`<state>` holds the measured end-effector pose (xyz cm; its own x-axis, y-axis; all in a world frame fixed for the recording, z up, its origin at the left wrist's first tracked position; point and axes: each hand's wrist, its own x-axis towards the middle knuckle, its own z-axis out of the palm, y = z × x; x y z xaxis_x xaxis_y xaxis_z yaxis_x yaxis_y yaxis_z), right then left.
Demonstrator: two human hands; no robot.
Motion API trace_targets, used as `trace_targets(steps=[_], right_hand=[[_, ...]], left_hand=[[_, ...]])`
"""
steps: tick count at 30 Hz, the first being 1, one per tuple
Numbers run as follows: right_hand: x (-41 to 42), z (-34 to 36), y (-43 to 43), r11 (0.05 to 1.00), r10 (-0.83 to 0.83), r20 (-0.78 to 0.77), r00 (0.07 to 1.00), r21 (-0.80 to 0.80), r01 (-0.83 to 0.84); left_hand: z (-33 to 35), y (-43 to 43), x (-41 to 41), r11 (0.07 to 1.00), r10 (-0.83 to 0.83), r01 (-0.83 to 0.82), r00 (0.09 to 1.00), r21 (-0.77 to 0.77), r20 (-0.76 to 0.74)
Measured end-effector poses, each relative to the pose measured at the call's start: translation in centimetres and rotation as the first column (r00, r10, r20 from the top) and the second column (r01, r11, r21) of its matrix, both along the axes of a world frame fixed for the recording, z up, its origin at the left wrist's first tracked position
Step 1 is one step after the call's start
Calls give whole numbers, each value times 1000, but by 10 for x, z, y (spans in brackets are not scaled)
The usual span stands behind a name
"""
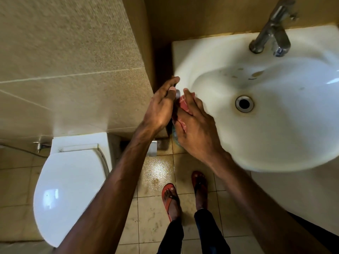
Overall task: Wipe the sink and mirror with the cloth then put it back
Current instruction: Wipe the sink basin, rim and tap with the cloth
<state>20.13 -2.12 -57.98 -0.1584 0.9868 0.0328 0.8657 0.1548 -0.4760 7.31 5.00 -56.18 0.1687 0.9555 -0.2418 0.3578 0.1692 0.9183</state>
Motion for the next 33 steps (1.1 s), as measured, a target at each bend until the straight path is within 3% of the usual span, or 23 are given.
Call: trace_targets(steps=[10, 15, 23, 30, 33], right_hand=[[-20, 0, 30, 987, -100, -60, 993, 121, 107], [-1, -5, 7, 1000, -26, 9, 1000, 18, 26], [32, -9, -51, 969, 116, 148, 982, 200, -144], [85, 1, -106, 952, 208, 256, 944, 168, -256], [94, 3, -116, 960, 198, 204, 959, 159, -232]], left_hand=[[15, -11, 18, 984, -35, 68, 980, 162, -196], [5, -23, 28, 980, -6, 54, 970, 189, -244], [-3, -44, 36, 971, 47, 42, 933, 237, -356], [-9, -49, 27, 946, 23, 106, 920, 305, -391], [-16, -46, 25, 943, 32, 112, 906, 313, -421]])
